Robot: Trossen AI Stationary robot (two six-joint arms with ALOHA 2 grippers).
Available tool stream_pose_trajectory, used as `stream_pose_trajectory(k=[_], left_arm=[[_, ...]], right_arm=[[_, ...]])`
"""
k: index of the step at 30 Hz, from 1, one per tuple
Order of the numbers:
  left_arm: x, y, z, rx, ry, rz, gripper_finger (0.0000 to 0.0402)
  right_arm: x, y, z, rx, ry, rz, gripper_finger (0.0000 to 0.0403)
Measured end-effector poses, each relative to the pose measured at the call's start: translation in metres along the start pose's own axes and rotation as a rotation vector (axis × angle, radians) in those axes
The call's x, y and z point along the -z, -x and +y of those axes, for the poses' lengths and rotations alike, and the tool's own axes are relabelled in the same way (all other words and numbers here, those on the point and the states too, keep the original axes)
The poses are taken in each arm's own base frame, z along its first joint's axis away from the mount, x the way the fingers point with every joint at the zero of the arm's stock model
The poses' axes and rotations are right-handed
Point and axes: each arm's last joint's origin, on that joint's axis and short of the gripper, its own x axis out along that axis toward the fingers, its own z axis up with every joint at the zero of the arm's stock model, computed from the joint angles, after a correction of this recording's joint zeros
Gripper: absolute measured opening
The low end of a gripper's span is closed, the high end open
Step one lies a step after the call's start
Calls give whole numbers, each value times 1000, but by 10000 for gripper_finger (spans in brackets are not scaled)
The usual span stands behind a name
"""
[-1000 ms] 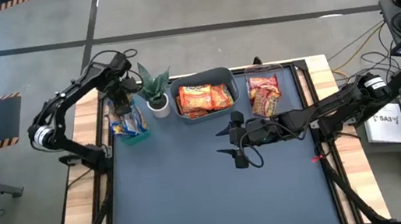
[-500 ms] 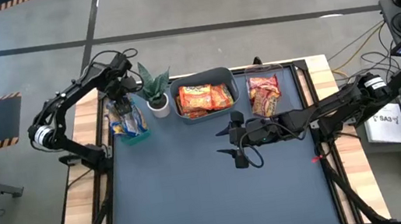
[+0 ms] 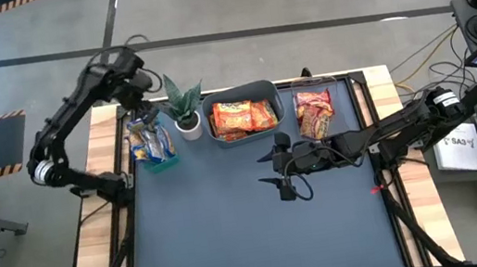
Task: Sort Maruchan noodles
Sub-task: Return to Home Position
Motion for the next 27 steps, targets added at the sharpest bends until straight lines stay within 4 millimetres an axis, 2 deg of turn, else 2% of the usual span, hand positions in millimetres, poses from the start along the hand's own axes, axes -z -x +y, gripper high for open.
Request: stream_pose_trajectory(k=[5,10,14,20,24,27], left_arm=[[9,36,-24,143,69,-262,200],[28,64,-74,254,-16,-528,192],[48,78,-119,344,-116,-731,190],[87,80,-173,370,-250,-886,190],[116,70,-200,387,-394,-924,190],[135,60,-216,465,-472,-968,190]], right_arm=[[4,0,0,0,33,9,249],[11,-1,1,1,56,-17,249],[14,2,-1,4,61,-42,249],[12,18,-5,6,50,-80,249],[15,33,-9,8,42,-106,249],[21,44,-12,9,25,-138,249]])
